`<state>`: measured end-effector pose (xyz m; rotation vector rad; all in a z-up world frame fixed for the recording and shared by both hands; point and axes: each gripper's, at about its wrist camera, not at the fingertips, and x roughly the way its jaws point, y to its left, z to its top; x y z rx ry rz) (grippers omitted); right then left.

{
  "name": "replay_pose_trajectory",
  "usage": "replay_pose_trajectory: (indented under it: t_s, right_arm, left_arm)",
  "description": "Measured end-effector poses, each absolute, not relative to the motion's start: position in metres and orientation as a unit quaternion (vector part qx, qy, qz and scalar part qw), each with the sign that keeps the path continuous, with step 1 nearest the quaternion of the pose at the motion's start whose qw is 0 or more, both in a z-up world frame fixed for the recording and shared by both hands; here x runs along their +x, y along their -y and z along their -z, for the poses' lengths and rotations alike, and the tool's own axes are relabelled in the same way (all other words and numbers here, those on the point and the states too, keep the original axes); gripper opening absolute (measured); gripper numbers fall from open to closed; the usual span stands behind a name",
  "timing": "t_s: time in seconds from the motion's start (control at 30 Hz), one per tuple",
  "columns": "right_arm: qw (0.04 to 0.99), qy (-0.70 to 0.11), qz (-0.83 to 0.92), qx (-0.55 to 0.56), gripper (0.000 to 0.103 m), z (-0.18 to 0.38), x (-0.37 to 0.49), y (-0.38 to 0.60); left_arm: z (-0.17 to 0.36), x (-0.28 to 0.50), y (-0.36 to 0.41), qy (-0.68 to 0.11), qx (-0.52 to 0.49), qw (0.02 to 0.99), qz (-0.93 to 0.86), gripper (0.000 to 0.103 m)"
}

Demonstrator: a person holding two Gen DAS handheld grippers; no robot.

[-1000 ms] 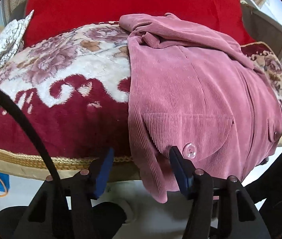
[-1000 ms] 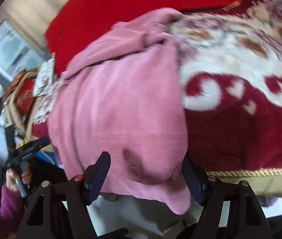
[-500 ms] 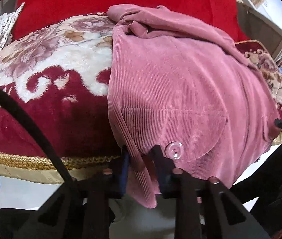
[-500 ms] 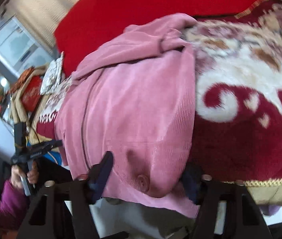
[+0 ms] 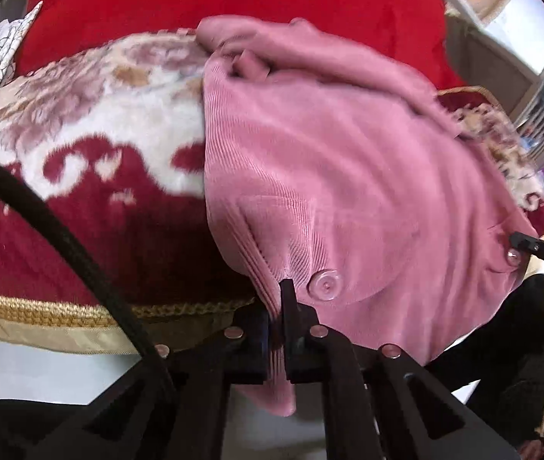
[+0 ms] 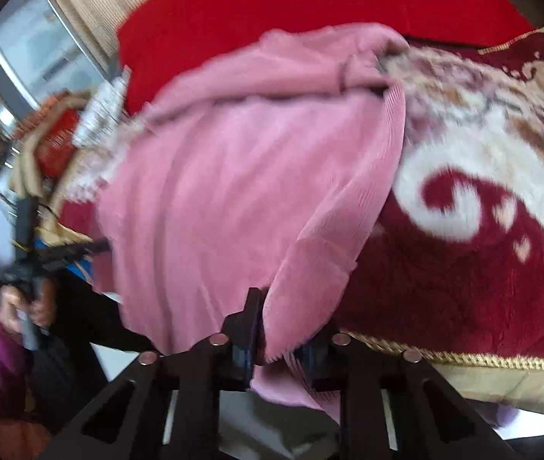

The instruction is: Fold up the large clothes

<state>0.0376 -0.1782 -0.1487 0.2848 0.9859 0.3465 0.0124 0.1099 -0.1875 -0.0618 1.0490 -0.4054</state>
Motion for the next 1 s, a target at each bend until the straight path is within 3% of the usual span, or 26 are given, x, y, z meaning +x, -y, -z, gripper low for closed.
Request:
replay_pose_trajectory:
  t_s: [0.2,0.23,0.27,0.33,0.43,0.47,0.53,0.63,0.67,0.7,0.73,0.77,0.83,0.87,0.93,0.97,1.0]
  right_arm:
    - [0.854,-0.422,-0.225,0.204,0.017,0.121,0.043,0.191]
    - [0.847,-0.436,-0.228,0.202,0.019,0.128,0.048,0.189]
    - [0.841,-0.446,-0.228,0.204,0.021,0.133,0.052,0.187]
    - [0.818,-0.483,-0.222,0.219,0.021,0.15,0.06,0.183]
    - [0.817,-0.494,-0.216,0.205,0.022,0.158,0.065,0.178]
    - [0.818,-0.494,-0.216,0.2,0.023,0.161,0.066,0.177]
    - [0.818,-0.507,-0.205,0.179,0.024,0.163,0.068,0.172]
    - [0.82,-0.524,-0.18,0.146,0.026,0.158,0.064,0.171]
    - [0.823,-0.524,-0.172,0.137,0.035,0.156,0.063,0.172]
    - [0.826,-0.526,-0.161,0.128,0.063,0.156,0.062,0.173]
    - [0.825,-0.531,-0.147,0.122,0.079,0.158,0.059,0.175]
    - [0.824,-0.534,-0.142,0.127,0.085,0.162,0.059,0.177]
    - [0.82,-0.53,-0.164,0.141,0.08,0.168,0.057,0.176]
    - [0.814,-0.536,-0.176,0.14,0.07,0.173,0.057,0.171]
    - [0.812,-0.545,-0.171,0.123,0.029,0.177,0.058,0.162]
    - [0.811,-0.546,-0.177,0.114,0.015,0.176,0.058,0.158]
    - [0.811,-0.543,-0.18,0.121,0.014,0.173,0.058,0.158]
  left_arm:
    - [0.16,0.005,-0.115,-0.46,-0.024,0.857,0.232,0.007]
    - [0.165,0.01,-0.114,-0.469,-0.017,0.852,0.231,0.017]
    - [0.173,0.012,-0.109,-0.484,-0.012,0.844,0.229,0.038]
    - [0.19,0.016,-0.103,-0.516,-0.01,0.824,0.233,0.052]
    - [0.199,0.017,-0.098,-0.523,0.001,0.82,0.232,0.051]
    - [0.2,0.019,-0.098,-0.525,0.004,0.82,0.229,0.04]
    - [0.202,0.022,-0.103,-0.529,-0.005,0.819,0.223,0.03]
    - [0.204,0.023,-0.11,-0.53,-0.031,0.815,0.231,0.027]
    - [0.204,0.022,-0.109,-0.528,-0.025,0.817,0.232,0.027]
    - [0.204,0.021,-0.108,-0.528,-0.022,0.816,0.235,0.031]
    - [0.207,0.021,-0.107,-0.53,-0.02,0.814,0.239,0.037]
    - [0.209,0.02,-0.106,-0.534,-0.017,0.81,0.243,0.038]
    - [0.212,0.022,-0.108,-0.539,-0.021,0.806,0.243,0.038]
    - [0.211,0.023,-0.111,-0.54,-0.032,0.805,0.245,0.027]
    - [0.209,0.024,-0.116,-0.538,-0.052,0.802,0.254,0.018]
    - [0.207,0.023,-0.117,-0.536,-0.055,0.803,0.256,0.015]
    - [0.206,0.023,-0.118,-0.535,-0.058,0.803,0.258,0.014]
